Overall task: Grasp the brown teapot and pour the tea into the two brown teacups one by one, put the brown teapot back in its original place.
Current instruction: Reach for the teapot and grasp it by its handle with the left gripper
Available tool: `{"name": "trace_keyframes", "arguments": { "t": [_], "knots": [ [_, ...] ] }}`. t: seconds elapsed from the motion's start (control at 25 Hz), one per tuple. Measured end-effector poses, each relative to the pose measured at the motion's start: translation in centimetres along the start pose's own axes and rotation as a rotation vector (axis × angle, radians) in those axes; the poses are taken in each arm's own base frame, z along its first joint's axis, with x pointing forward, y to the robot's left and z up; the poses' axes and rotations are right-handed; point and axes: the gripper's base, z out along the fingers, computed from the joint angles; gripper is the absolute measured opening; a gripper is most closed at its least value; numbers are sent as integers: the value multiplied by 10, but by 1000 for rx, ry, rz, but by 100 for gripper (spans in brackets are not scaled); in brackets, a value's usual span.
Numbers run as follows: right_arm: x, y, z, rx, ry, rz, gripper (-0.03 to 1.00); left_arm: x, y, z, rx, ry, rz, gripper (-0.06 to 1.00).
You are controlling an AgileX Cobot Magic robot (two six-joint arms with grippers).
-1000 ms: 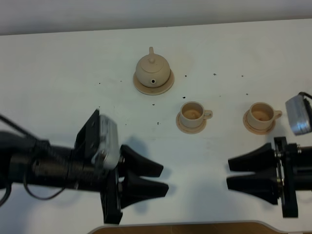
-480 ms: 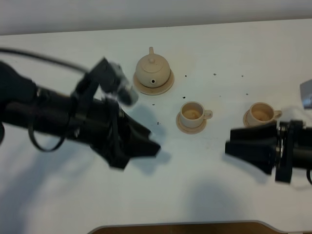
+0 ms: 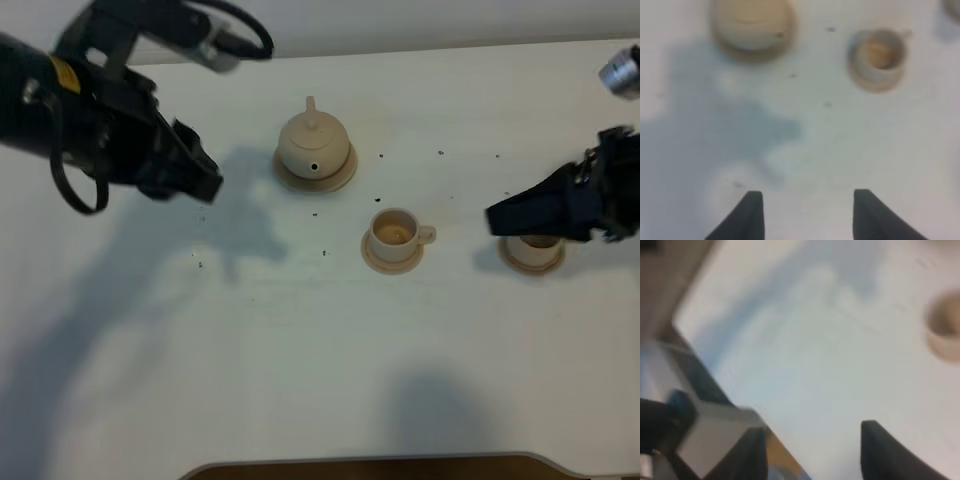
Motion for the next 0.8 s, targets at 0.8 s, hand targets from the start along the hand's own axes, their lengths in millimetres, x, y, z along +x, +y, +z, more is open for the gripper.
{"name": "trace_keyframes", "arguments": {
  "t": [0.8],
  "knots": [
    [91, 92, -93, 691, 25, -103, 41, -39, 18, 101, -41, 148, -27, 41]
  ]
}}
